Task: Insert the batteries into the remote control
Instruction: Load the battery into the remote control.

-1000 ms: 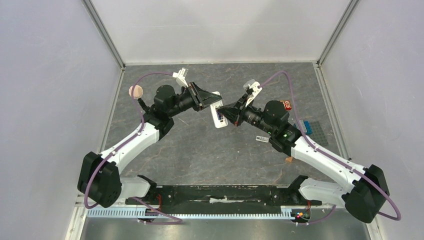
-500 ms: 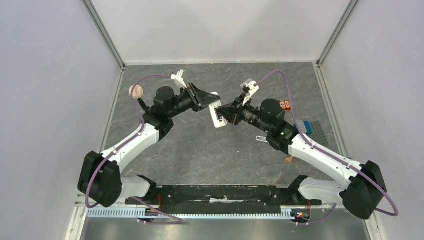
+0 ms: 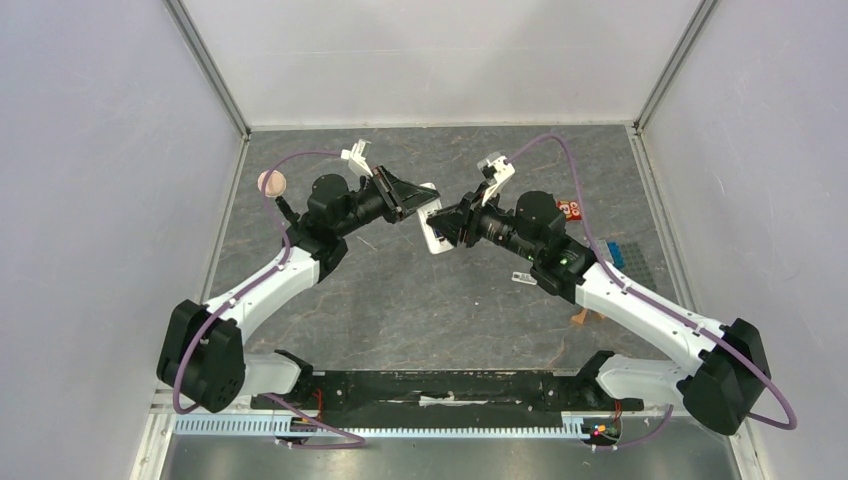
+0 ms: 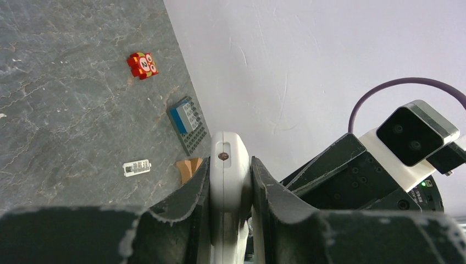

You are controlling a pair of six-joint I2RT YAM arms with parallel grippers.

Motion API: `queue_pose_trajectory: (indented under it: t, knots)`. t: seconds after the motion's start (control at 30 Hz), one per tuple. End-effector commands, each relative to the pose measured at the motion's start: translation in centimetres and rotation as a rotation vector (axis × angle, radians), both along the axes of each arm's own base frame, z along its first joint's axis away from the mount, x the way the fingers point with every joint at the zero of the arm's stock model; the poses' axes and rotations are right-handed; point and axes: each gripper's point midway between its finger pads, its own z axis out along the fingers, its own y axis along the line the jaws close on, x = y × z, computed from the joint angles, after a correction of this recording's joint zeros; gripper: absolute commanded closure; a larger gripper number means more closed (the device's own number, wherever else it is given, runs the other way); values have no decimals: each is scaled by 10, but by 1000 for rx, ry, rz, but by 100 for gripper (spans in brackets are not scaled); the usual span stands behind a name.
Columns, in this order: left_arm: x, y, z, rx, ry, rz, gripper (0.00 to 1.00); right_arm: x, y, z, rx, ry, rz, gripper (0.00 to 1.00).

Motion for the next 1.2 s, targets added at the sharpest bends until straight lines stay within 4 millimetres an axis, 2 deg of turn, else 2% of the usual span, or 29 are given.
queue_pose_trajectory:
  t: [0.0,0.3,0.5,0.7,0.97,1.03,1.17]
  knots:
    - [-5,1,34,-85,-75,-15,98,9,-3,9,4,24,-51,61]
    - [-7,4,31,-80,-79,-16,98,16,-10,23,45,85,-109,48]
    - [-9,8,33,-93,-105,-6,98,17,-24,27,110,153,-186,27]
    - [-12,11,40,-148,-148,7,98,11,-27,24,188,273,-206,13]
    - [-11,18,52,-241,-214,51,98,8,-29,-8,367,611,-282,7]
    - [-9,21,57,-259,-239,70,98,8,-28,-9,403,655,-288,4]
    - [-8,22,61,-276,-257,79,98,9,-25,4,474,662,-272,2]
